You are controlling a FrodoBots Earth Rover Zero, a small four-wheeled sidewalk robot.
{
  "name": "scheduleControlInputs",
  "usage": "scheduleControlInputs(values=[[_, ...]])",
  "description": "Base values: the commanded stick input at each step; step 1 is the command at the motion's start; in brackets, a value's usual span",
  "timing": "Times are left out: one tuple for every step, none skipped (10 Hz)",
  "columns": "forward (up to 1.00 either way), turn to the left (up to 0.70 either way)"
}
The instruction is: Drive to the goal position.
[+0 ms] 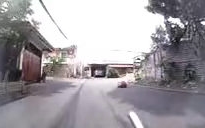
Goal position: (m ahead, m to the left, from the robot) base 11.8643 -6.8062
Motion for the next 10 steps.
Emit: scheduleControlInputs(values=[[0.85, -0.06], [0.85, 0.00], [0.85, 0.00], [0.85, 0.00], [0.85, 0.00], [0.85, 0.00], [0.85, 0.00], [0.85, 0.00], [0.85, 0.00], [0.85, 0.00]])
